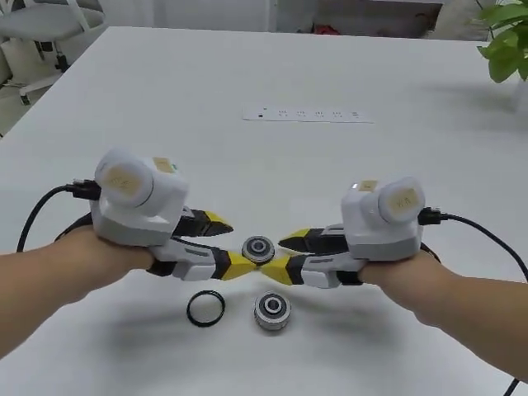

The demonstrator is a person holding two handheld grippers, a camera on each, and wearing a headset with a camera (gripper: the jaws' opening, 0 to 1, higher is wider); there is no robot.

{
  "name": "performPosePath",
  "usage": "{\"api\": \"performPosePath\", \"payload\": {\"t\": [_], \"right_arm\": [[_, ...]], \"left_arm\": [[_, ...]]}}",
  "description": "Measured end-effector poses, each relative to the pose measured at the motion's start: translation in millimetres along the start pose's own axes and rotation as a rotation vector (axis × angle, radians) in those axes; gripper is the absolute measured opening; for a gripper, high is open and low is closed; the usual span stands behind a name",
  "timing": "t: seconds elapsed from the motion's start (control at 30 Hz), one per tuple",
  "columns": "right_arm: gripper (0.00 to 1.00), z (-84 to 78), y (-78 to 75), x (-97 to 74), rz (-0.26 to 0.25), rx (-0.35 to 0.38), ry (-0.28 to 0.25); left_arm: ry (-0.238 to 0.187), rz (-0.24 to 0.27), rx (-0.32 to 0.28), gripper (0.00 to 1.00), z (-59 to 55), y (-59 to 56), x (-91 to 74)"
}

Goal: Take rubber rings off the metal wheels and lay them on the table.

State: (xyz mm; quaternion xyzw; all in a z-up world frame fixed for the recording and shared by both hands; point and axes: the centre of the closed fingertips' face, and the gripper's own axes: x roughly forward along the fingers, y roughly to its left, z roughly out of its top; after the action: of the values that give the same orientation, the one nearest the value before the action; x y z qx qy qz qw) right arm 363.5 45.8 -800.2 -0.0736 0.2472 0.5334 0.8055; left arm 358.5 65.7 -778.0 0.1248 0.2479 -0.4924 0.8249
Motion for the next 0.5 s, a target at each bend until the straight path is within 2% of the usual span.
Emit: {"api": "performPosePath", "payload": {"t": [0.5], "right_arm": [[0.32, -0.5, 0.2, 0.1, -0.002, 0.0, -0.002]], "left_arm": [[0.013, -0.008, -0.006, 0.3, 1.3, -0.6, 16.3]]}}
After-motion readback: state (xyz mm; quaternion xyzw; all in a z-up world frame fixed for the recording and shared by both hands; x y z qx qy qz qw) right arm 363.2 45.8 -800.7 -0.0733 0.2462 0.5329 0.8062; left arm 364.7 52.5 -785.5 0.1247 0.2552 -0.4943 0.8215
